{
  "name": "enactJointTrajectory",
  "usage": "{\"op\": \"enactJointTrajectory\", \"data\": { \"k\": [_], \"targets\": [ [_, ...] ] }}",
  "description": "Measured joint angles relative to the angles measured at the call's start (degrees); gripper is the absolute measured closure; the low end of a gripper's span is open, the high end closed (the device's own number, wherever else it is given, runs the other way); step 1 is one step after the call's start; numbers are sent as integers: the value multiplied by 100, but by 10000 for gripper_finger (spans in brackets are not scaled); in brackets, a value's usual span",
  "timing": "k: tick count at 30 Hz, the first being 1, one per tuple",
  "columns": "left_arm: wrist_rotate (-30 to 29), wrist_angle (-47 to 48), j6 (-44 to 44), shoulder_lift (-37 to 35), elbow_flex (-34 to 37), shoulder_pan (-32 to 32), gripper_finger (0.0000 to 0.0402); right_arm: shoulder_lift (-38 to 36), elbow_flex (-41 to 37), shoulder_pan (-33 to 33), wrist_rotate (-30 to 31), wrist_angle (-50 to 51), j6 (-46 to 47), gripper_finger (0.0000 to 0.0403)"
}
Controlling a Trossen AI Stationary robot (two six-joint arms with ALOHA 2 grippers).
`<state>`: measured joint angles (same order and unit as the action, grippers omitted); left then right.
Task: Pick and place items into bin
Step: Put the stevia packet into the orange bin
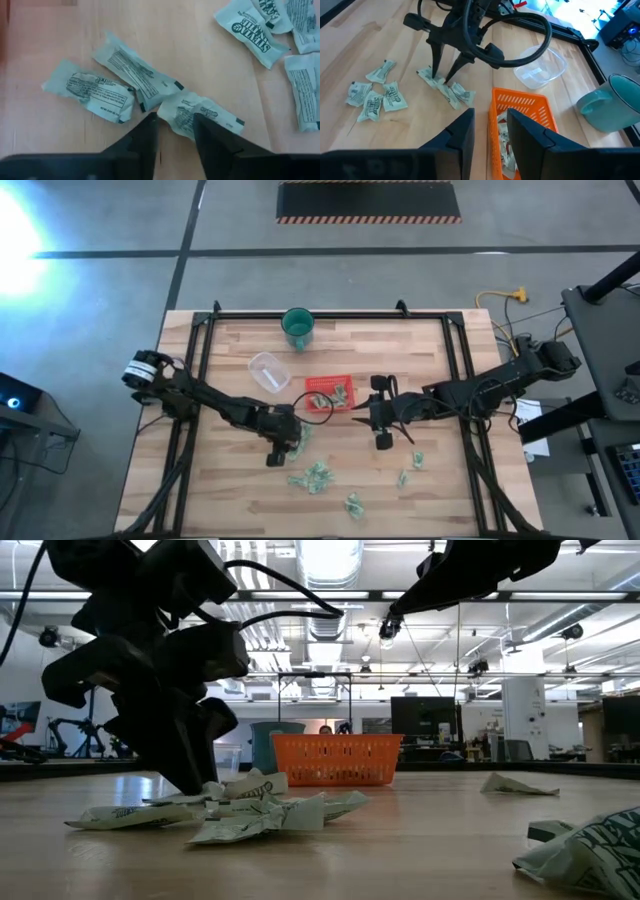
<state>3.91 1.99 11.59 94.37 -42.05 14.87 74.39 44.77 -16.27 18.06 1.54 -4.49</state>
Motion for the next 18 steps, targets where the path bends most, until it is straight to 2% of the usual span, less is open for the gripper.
{"op": "enactJointTrajectory", "data": {
  "k": [5,7,14,18],
  "targets": [
    [56,27,-325,0,-22,7,378,0,0,0,0,0,-16,306],
    [92,33,-451,0,-22,9,395,0,0,0,0,4,-17,310],
    [110,196,-594,-72,-40,13,400,0,0,0,0,143,2,320],
    [67,629,-615,-436,-72,17,401,0,0,0,0,332,136,326]
  ]
}}
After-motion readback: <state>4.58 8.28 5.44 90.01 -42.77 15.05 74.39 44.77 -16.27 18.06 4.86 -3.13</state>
